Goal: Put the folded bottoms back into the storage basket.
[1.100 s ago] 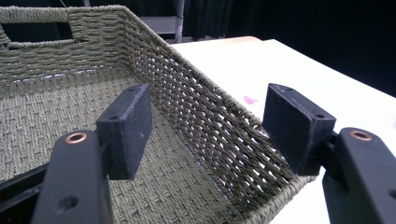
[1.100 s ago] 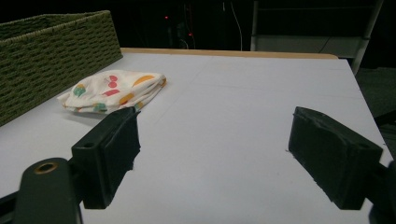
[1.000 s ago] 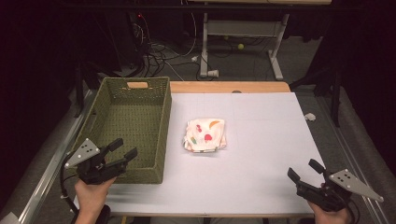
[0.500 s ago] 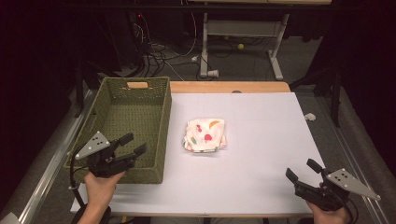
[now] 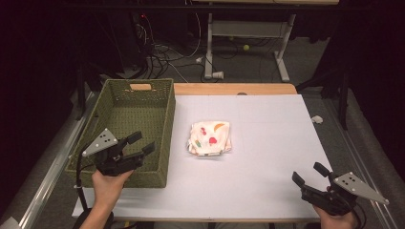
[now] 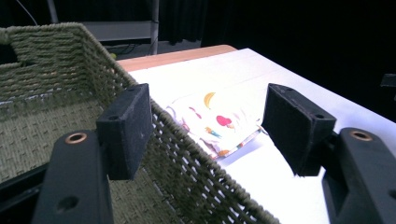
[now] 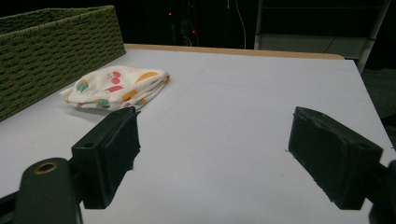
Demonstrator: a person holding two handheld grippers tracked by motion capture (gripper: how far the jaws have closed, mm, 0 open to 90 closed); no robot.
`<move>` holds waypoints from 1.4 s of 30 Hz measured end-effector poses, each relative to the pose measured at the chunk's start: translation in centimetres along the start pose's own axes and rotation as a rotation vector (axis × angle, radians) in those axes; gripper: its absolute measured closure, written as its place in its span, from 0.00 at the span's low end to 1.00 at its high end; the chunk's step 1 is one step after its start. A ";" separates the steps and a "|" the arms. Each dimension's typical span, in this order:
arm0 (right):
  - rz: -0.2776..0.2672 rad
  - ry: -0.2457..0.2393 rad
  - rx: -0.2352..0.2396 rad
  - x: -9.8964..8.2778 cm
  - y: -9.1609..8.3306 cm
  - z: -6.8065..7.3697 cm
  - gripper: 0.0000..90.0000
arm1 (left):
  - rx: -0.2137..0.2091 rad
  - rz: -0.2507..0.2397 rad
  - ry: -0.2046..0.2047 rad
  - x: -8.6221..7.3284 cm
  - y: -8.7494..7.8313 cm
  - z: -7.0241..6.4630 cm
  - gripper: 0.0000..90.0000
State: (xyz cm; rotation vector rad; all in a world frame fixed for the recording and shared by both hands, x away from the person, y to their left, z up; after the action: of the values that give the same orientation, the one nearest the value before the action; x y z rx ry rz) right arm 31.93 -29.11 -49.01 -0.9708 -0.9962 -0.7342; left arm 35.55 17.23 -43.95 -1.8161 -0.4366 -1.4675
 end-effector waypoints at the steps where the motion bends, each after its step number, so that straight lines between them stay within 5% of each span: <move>1: 0.000 0.000 0.001 0.0 0.0 0.0 0.19 | -0.004 0.000 0.003 0.1 0.2 -0.1 0.35; 27: -0.003 0.006 0.009 0.1 0.1 0.0 0.19 | -0.054 0.016 0.051 3.1 4.0 -2.2 0.35; 31: -0.005 0.006 0.013 0.2 0.2 0.0 0.19 | -0.023 0.026 0.128 3.2 4.3 -3.3 0.35; 42: -0.003 -0.001 0.027 0.3 0.6 0.1 0.19 | -0.052 0.048 0.167 4.7 6.3 -4.9 0.35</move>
State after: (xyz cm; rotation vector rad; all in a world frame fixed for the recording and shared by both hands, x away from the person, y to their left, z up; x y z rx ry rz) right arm 32.55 -28.75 -48.91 -0.9458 -1.0063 -0.7215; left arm 37.75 8.61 -41.31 -1.7145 -0.2725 -1.5957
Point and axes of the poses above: each handheld gripper's, and its own axes: y roughly forward along the jaws, x roughly out of its top, z roughly to its left, the point moved 9 cm from there along y, roughly forward along the jaws, and after that the axes turned 9 degrees about y, right-handed, at the moved point
